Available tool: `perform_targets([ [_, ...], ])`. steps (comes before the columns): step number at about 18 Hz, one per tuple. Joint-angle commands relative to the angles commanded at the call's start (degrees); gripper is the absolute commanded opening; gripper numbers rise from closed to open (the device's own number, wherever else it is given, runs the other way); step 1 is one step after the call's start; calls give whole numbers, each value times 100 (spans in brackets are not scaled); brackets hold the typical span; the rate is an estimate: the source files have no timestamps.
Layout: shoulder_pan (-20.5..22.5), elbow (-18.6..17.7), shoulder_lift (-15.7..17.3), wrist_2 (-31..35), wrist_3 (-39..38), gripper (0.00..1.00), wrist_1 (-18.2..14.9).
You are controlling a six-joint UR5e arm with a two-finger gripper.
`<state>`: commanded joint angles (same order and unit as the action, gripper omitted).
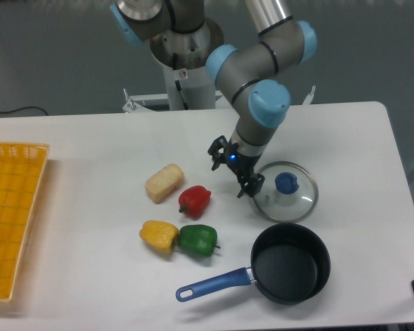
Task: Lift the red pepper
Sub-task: 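Move the open gripper toward the red bell pepper, then lower the open gripper around the red bell pepper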
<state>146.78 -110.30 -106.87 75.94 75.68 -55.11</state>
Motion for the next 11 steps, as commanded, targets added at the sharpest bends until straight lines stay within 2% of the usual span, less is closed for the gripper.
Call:
perform_targets([
  [1, -26, -9, -35, 0, -35, 100, 9],
  [5, -70, -272, -88, -9, -97, 100, 474],
  [11, -176, -334, -141, 0, -237, 100, 554],
])
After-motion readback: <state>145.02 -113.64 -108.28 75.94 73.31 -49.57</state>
